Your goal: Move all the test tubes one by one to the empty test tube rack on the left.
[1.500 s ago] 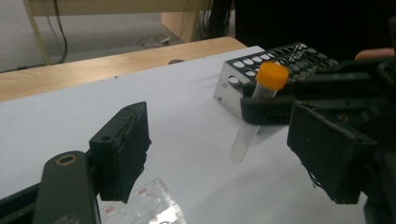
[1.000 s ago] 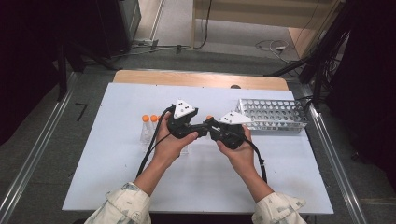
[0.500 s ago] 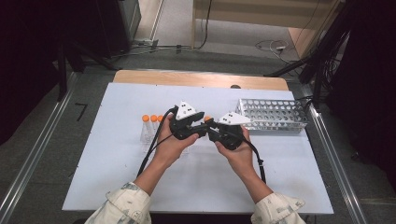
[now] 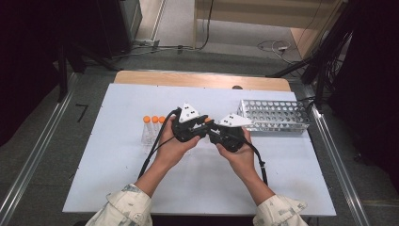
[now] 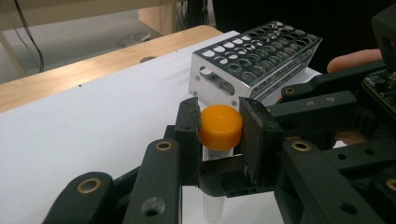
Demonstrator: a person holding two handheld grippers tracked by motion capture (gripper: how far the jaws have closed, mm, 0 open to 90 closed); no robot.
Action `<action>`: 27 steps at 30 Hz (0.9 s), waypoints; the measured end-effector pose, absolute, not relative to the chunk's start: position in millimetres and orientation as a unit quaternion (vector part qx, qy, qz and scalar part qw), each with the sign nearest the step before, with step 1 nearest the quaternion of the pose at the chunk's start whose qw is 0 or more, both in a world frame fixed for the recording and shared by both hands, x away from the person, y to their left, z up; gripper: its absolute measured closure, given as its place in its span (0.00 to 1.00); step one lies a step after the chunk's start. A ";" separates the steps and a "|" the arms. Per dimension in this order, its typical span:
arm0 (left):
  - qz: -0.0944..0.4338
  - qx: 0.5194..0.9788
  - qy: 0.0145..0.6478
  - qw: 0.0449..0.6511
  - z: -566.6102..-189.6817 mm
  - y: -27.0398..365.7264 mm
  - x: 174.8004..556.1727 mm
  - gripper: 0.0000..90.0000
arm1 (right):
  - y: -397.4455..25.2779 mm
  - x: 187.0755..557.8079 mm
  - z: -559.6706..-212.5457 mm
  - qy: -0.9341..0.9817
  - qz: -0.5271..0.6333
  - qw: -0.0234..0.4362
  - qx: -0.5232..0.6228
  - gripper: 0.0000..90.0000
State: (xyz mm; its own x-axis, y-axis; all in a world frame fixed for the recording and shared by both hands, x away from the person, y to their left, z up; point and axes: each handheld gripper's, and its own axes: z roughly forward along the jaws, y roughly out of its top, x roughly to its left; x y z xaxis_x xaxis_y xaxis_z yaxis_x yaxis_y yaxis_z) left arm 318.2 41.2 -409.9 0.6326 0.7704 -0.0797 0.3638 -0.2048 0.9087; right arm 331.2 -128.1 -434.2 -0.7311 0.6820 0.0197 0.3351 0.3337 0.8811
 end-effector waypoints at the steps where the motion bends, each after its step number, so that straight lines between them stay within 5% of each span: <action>1: 0.207 0.751 0.377 0.501 -410.2 41.0 317.9 0.79 | -127.7 331.2 -434.6 0.796 0.480 0.184 0.321 0.75; 12: 0.214 0.744 0.380 0.507 -406.9 45.3 318.8 0.79 | -129.9 332.4 -437.6 0.788 0.480 0.183 0.339 0.28; 17: 0.218 0.737 0.380 0.514 -401.1 47.7 318.6 0.79 | -131.9 329.5 -436.7 0.781 0.490 0.184 0.342 0.20; 27: 0.223 0.727 0.384 0.523 -383.3 57.9 316.3 0.79 | -141.6 323.5 -439.6 0.778 0.493 0.183 0.344 0.18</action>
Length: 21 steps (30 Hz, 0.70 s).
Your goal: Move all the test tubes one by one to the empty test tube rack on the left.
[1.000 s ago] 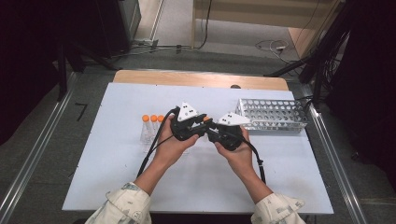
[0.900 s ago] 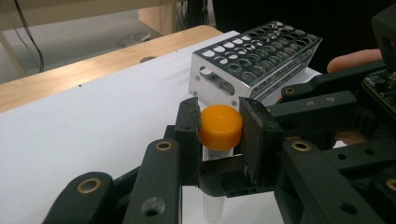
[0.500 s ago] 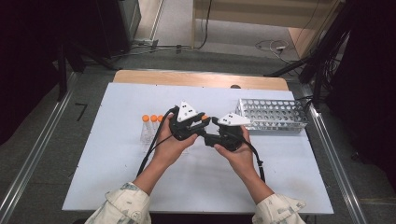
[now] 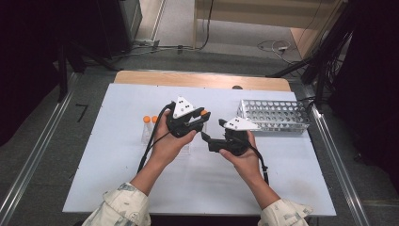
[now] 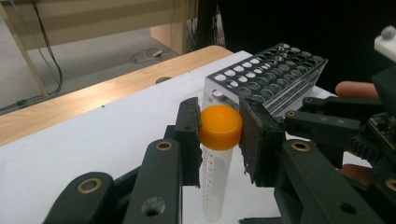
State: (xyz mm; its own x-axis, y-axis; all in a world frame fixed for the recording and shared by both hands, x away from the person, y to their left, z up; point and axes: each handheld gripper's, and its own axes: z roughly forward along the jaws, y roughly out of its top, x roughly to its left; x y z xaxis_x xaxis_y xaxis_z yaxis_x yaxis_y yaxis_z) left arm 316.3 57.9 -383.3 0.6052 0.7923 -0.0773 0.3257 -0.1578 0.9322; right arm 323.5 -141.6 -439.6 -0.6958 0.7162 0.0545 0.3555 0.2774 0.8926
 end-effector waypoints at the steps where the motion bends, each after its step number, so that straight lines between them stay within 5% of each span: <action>1: 0.225 0.726 0.385 0.523 -381.7 59.9 316.2 0.79 | -143.0 322.8 -439.8 0.778 0.491 0.183 0.347 0.18; 21: 0.262 0.699 0.425 0.512 -368.3 114.0 314.0 0.79 | -175.0 318.5 -444.9 0.770 0.486 0.192 0.367 0.18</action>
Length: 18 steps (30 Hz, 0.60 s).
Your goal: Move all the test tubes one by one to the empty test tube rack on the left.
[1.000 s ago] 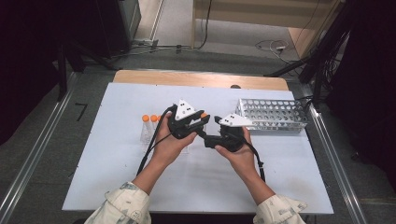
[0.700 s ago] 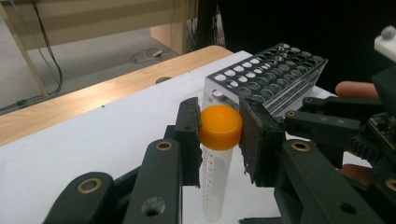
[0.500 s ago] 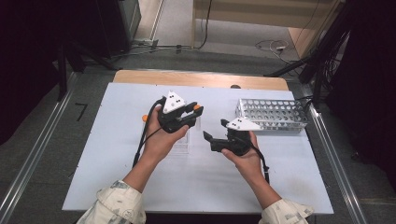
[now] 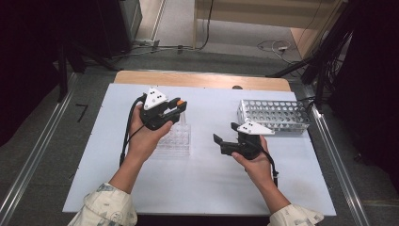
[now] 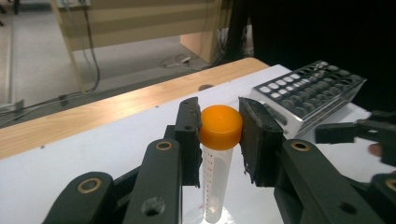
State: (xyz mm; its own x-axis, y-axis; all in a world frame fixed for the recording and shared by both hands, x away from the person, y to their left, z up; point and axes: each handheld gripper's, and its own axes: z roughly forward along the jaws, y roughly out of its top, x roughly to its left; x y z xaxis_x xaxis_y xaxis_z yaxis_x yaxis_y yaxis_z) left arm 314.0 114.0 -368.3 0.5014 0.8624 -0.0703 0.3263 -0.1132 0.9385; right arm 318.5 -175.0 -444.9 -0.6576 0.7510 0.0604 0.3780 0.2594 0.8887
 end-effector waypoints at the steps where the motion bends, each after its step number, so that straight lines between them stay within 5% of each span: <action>1: 0.263 0.698 0.428 0.510 -369.4 115.4 314.6 0.79 | -175.3 318.6 -445.1 0.770 0.486 0.192 0.367 0.18; 18: 0.272 0.722 0.430 0.468 -397.9 111.5 319.6 0.79 | -176.5 319.6 -447.6 0.771 0.482 0.190 0.370 0.18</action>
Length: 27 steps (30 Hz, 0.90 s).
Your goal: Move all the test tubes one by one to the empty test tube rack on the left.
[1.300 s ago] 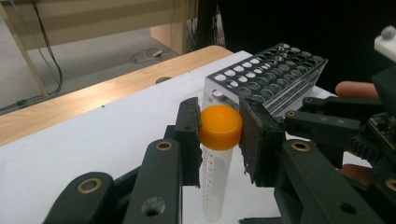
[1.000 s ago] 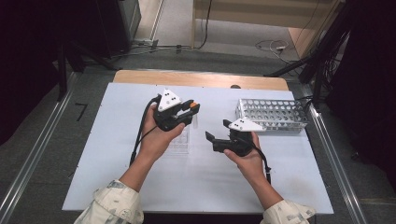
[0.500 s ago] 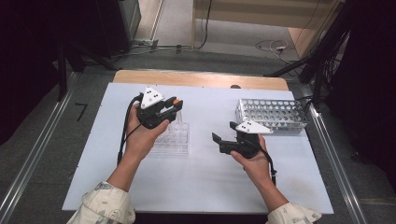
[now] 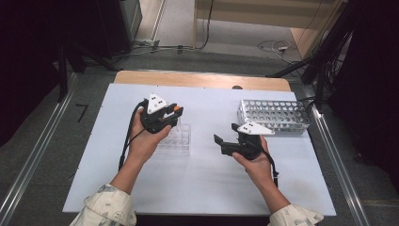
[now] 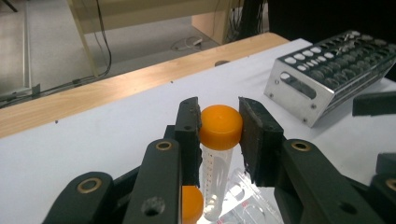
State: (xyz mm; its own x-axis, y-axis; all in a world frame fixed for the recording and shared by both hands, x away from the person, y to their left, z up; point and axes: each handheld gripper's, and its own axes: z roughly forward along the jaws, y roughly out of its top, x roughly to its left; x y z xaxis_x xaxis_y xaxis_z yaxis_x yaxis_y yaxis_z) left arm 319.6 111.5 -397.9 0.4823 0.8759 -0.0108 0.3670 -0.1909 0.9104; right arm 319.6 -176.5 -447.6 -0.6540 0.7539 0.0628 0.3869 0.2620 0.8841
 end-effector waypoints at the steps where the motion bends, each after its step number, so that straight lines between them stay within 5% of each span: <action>1: 0.275 0.726 0.429 0.462 -400.4 110.2 319.1 0.79 | -176.6 319.5 -447.5 0.771 0.482 0.190 0.371 0.18; 16: 0.269 0.736 0.432 0.447 -416.4 107.4 320.1 0.74 | -176.3 319.2 -448.1 0.773 0.481 0.190 0.368 0.18; 27: 0.236 0.701 0.440 0.509 -406.2 113.3 314.5 0.37 | -176.1 319.2 -448.6 0.772 0.480 0.190 0.371 0.18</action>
